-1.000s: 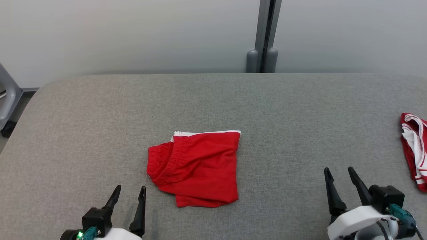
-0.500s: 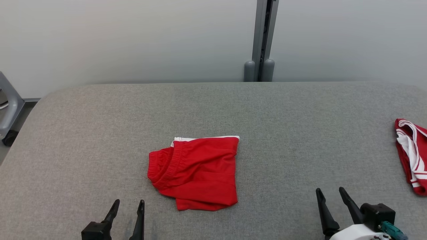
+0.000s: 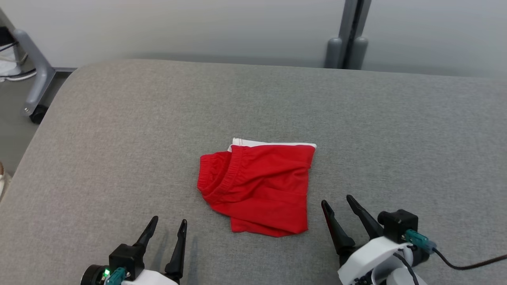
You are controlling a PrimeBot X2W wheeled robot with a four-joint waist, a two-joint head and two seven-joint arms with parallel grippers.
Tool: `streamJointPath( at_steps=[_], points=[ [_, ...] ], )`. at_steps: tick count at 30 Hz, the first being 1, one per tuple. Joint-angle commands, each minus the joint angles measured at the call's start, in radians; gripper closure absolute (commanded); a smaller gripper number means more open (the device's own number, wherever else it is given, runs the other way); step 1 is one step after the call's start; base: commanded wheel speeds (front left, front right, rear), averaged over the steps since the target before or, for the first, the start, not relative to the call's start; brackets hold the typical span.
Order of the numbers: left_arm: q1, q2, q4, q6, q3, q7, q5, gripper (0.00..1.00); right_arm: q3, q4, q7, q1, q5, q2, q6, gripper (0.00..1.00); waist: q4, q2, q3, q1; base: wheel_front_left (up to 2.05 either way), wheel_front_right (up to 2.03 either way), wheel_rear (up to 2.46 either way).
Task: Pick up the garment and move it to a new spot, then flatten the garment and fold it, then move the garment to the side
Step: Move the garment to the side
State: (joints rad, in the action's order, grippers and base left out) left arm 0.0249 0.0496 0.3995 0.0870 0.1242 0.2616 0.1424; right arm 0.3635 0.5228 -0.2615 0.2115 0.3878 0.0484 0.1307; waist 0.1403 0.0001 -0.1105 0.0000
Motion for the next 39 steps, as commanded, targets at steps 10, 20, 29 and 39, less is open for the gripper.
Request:
streamJointPath(
  at_steps=[10, 20, 29, 39],
  points=[
    [0.048, 0.003, 0.025, 0.025, 0.021, 0.004, 0.000, 0.00, 0.095, 0.170, -0.005, 0.180, 0.206, 0.007, 0.000, 0.00, 0.122, -0.0001, -0.081, 0.0000, 0.00, 0.00, 0.00],
    [0.069, 0.003, 0.029, 0.034, 0.025, 0.004, 0.005, 0.00, 0.262, 0.325, 0.001, 0.264, 0.406, -0.002, 0.003, 1.00, 0.127, -0.0001, -0.099, 0.0000, 0.00, 0.00, 0.00],
    [0.039, 0.003, 0.018, 0.036, 0.020, 0.004, -0.014, 0.00, 0.126, 0.288, -0.002, 0.244, 0.314, 0.008, 0.000, 1.00, 0.000, -0.0001, -0.036, 0.0000, 0.00, 0.00, 0.00],
    [0.008, 0.003, -0.013, 0.029, 0.043, 0.004, 0.002, 0.00, 0.075, 0.235, -0.003, 0.138, 0.288, 0.007, 0.000, 1.00, -0.295, -0.0001, 0.024, 0.0000, 0.00, 0.00, 0.00]
  ],
)
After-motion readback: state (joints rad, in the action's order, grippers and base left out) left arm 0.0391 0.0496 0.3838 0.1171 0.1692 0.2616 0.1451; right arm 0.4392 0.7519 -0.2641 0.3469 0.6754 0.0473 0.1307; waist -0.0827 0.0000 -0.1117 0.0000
